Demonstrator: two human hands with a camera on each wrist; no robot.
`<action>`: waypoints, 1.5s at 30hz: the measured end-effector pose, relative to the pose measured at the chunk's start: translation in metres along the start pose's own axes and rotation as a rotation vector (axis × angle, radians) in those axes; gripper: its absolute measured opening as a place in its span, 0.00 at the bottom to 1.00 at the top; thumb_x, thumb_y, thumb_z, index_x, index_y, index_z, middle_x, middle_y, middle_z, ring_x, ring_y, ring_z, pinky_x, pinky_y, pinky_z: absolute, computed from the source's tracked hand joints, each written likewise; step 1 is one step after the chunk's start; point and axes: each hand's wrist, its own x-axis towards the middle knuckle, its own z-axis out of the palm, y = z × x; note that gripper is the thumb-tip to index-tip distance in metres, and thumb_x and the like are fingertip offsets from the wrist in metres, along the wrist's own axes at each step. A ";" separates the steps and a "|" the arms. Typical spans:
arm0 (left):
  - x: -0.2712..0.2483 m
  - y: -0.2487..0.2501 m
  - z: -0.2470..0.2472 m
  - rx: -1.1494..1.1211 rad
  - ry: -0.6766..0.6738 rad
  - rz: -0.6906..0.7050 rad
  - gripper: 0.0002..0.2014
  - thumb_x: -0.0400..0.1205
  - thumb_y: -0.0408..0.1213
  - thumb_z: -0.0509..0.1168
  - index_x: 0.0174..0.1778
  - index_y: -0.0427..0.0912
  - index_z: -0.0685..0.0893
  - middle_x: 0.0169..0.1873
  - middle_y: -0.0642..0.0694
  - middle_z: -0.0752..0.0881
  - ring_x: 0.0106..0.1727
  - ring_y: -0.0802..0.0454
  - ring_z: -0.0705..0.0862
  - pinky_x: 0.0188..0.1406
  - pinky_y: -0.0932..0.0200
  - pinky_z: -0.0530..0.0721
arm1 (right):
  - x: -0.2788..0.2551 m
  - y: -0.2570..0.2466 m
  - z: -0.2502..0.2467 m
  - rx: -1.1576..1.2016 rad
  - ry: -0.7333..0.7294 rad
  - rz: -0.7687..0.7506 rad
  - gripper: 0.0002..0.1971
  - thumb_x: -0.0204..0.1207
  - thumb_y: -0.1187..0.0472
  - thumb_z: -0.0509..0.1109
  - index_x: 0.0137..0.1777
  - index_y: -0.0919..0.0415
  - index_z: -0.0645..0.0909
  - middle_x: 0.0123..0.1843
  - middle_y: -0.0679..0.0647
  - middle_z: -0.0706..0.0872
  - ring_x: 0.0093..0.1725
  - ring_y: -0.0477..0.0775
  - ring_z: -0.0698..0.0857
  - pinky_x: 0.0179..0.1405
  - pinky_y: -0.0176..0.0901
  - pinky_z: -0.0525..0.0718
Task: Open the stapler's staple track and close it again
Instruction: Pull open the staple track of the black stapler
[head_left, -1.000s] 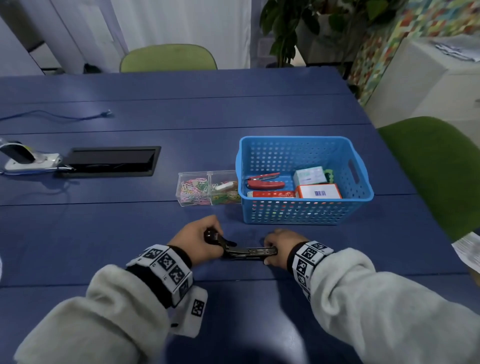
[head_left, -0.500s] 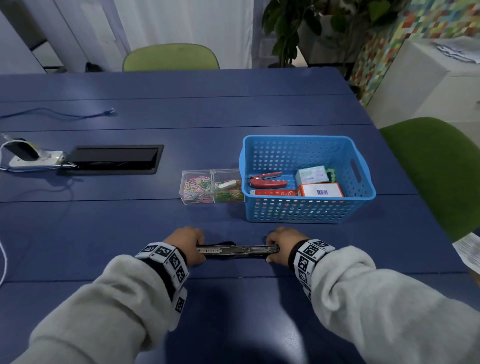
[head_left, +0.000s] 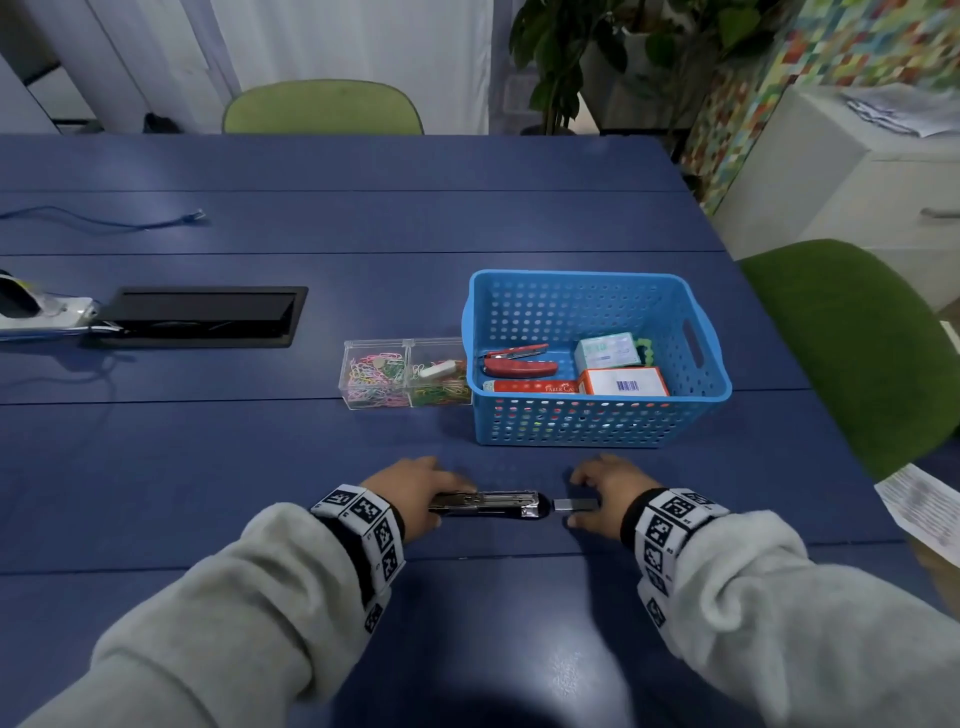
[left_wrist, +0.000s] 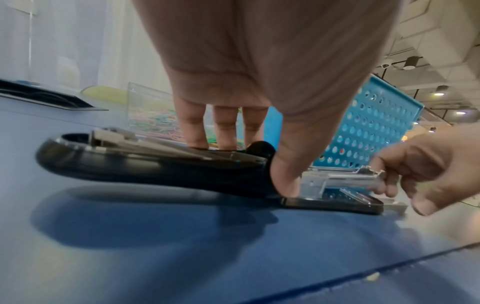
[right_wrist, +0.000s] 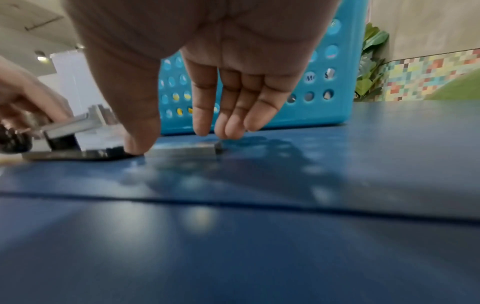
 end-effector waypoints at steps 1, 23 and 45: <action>0.000 -0.001 0.000 -0.001 0.004 -0.001 0.27 0.78 0.34 0.65 0.70 0.63 0.72 0.64 0.44 0.76 0.68 0.43 0.74 0.69 0.49 0.73 | -0.002 0.002 0.002 -0.010 -0.012 0.008 0.27 0.65 0.49 0.76 0.63 0.56 0.75 0.65 0.56 0.76 0.64 0.57 0.77 0.65 0.44 0.77; -0.001 -0.001 0.001 0.012 0.027 -0.011 0.25 0.77 0.36 0.66 0.69 0.62 0.74 0.63 0.42 0.77 0.67 0.41 0.74 0.68 0.46 0.75 | -0.004 -0.071 -0.014 -0.104 -0.006 -0.331 0.13 0.73 0.56 0.66 0.54 0.59 0.84 0.54 0.59 0.85 0.54 0.59 0.82 0.56 0.47 0.81; 0.000 -0.004 0.003 -0.016 0.033 0.006 0.24 0.77 0.36 0.66 0.68 0.60 0.74 0.63 0.42 0.77 0.66 0.41 0.75 0.67 0.47 0.75 | 0.013 -0.082 -0.003 -0.289 -0.098 -0.333 0.13 0.74 0.55 0.67 0.54 0.61 0.85 0.58 0.60 0.82 0.58 0.62 0.80 0.57 0.49 0.79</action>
